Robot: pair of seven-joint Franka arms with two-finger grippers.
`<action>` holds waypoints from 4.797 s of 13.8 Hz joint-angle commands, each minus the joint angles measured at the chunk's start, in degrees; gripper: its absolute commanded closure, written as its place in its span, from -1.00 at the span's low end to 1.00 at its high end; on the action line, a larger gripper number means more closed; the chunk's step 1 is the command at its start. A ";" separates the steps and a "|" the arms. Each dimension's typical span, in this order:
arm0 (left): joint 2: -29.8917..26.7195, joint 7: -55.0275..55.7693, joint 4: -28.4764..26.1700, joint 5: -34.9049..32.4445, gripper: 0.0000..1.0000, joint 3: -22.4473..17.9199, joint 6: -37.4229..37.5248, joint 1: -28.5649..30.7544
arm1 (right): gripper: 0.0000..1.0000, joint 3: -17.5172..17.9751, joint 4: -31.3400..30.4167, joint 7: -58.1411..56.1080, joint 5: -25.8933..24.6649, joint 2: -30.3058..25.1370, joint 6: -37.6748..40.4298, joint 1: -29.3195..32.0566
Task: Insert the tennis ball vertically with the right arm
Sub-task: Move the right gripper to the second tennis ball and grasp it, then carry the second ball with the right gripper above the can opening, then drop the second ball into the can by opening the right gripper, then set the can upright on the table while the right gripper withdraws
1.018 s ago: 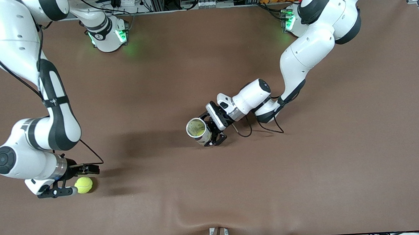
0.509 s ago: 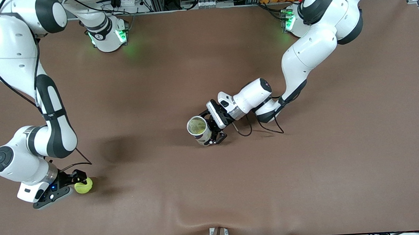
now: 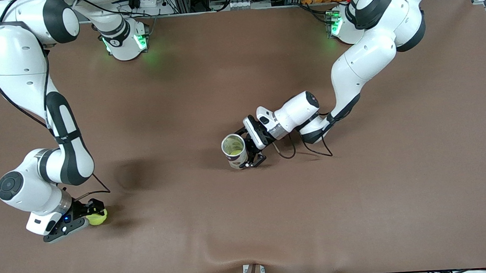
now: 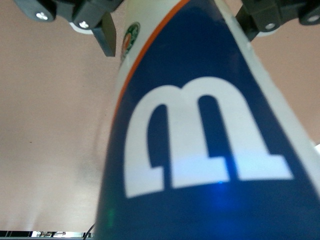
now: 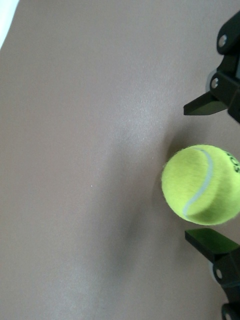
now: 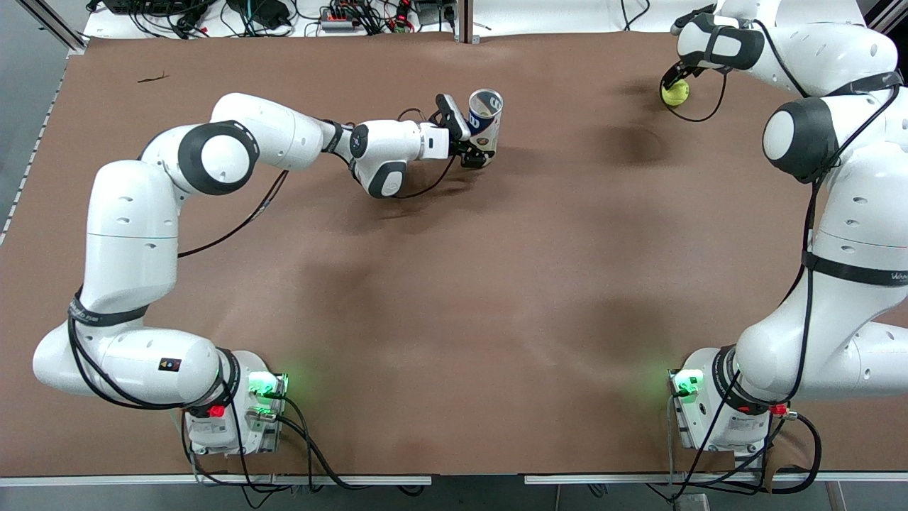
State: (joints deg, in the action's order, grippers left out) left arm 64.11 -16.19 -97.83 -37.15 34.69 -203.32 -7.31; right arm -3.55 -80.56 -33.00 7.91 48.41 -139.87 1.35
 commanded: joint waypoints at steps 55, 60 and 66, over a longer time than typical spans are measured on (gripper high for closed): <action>-0.21 0.28 -0.61 -1.96 -1.00 2.05 -0.41 2.21 | -1.00 0.12 0.40 85.15 12.26 -18.71 33.15 -26.57; -0.38 0.28 -2.80 -2.13 -1.00 2.92 -0.41 4.23 | -1.00 -0.14 -2.13 66.87 -1.39 -21.42 41.16 -21.31; -0.74 0.37 -8.24 -2.49 -1.00 5.21 -0.32 9.32 | -1.00 -0.14 -10.04 45.78 -5.63 -29.85 40.99 -12.35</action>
State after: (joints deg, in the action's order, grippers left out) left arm 64.10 -16.29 -103.01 -38.27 38.17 -203.36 -0.83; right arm -4.71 -85.53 18.75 3.73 23.27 -98.25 -14.55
